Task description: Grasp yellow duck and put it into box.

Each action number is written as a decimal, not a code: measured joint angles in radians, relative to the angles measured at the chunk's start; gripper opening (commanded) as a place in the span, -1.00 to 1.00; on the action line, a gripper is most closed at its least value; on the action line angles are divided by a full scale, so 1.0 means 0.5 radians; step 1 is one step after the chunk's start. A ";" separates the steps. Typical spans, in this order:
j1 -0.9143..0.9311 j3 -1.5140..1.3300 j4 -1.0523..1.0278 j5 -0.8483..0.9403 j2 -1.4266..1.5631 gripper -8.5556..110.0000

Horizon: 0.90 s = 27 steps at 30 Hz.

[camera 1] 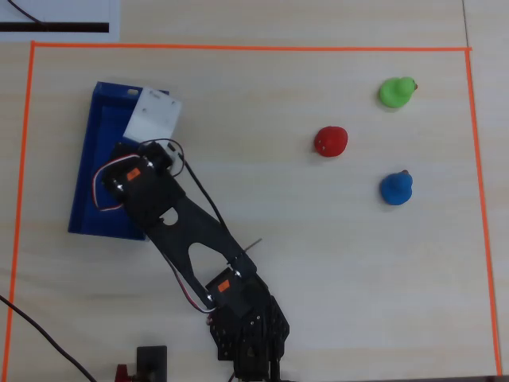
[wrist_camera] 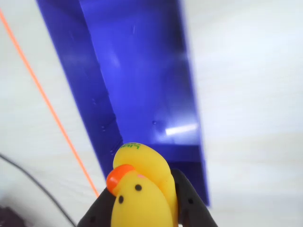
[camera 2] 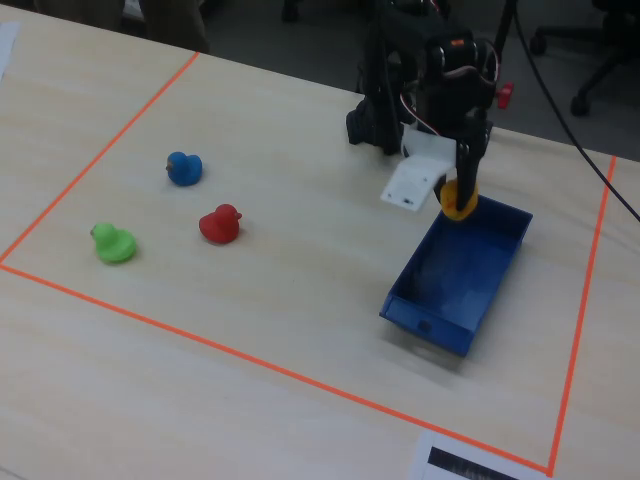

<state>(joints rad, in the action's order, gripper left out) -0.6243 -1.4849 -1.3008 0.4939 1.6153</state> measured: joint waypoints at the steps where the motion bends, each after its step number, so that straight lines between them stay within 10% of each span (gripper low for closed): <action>1: -0.031 -0.031 0.061 -0.015 -0.043 -0.86; 15: -0.034 -0.350 0.463 0.196 -0.202 -0.21; 27: 0.153 -0.325 0.331 0.316 -0.132 -0.56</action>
<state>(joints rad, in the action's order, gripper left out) -0.5476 -1.6475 -1.1351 0.6519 1.5493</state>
